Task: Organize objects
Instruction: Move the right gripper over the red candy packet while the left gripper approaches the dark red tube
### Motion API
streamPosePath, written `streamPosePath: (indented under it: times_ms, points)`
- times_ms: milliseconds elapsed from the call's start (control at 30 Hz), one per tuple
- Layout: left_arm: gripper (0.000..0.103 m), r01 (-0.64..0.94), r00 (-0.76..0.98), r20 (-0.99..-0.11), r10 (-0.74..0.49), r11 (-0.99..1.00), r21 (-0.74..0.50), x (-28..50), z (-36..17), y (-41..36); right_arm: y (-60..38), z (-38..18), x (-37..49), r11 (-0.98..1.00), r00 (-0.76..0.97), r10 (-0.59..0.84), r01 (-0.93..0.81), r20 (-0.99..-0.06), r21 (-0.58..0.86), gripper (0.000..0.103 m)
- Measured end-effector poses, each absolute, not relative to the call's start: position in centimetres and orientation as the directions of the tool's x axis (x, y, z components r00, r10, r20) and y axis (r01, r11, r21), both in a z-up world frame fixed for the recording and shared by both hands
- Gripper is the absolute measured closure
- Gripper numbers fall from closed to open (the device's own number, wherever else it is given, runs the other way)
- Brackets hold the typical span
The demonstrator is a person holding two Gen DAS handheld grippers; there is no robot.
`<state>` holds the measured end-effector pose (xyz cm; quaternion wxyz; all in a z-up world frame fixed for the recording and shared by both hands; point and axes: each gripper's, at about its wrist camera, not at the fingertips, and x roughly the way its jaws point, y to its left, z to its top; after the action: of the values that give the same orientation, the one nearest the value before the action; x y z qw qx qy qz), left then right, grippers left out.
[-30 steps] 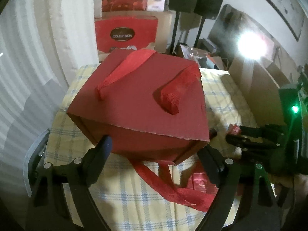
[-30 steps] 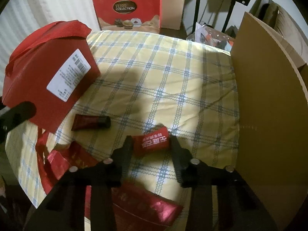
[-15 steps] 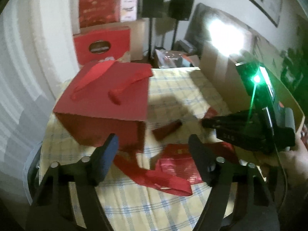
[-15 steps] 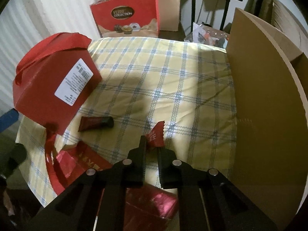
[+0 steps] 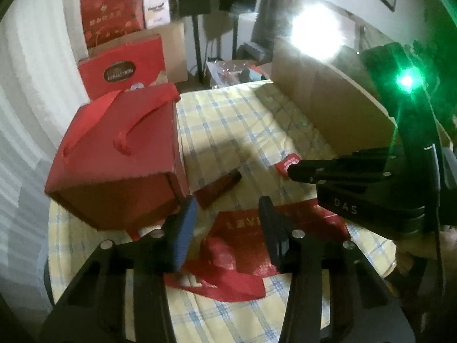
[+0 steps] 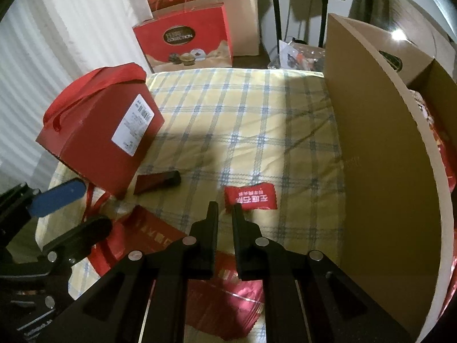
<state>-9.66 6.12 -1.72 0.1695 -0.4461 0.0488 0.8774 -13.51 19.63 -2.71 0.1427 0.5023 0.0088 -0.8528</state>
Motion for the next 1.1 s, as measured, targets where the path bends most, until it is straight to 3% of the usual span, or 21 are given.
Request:
streamPosePath:
  times_ms: [100, 333, 567, 800, 933, 1100]
  points:
    - [0.066, -0.340, -0.516, -0.800, 0.306, -0.931, -0.136, -9.5, -2.1, 6.0, 19.6, -2.9, -13.1, -0.957, -0.447, -0.243, 0.252, -0.861, 0.140, 0.094]
    - [0.067, -0.386, -0.504, -0.795, 0.338, -0.911, -0.142, -10.2, -2.6, 7.6, 20.3, -3.0, -12.6, -0.968, -0.445, -0.217, 0.216, -0.869, 0.130, 0.089]
    - [0.065, -0.359, -0.541, -0.802, 0.252, -0.932, -0.051, -12.0, -3.7, 8.7, 20.4, -3.0, -12.8, -0.974, -0.456, -0.184, 0.201, -0.871, 0.101, 0.078]
    - [0.061, -0.334, -0.541, -0.804, 0.246, -0.940, -0.063, -12.7, -4.2, 8.0, 20.4, -3.1, -13.0, -0.977, -0.465, -0.166, 0.200, -0.869, 0.079, 0.072]
    - [0.061, -0.329, -0.541, -0.804, 0.246, -0.942, -0.067, -12.8, -4.2, 7.9, 20.4, -2.9, -13.5, -0.979, -0.475, -0.150, 0.193, -0.867, 0.063, 0.058]
    - [0.057, -0.295, -0.534, -0.806, 0.255, -0.950, -0.104, -13.7, -4.3, 6.4, 20.5, -2.9, -14.1, -0.981, -0.476, -0.146, 0.186, -0.867, 0.063, 0.049]
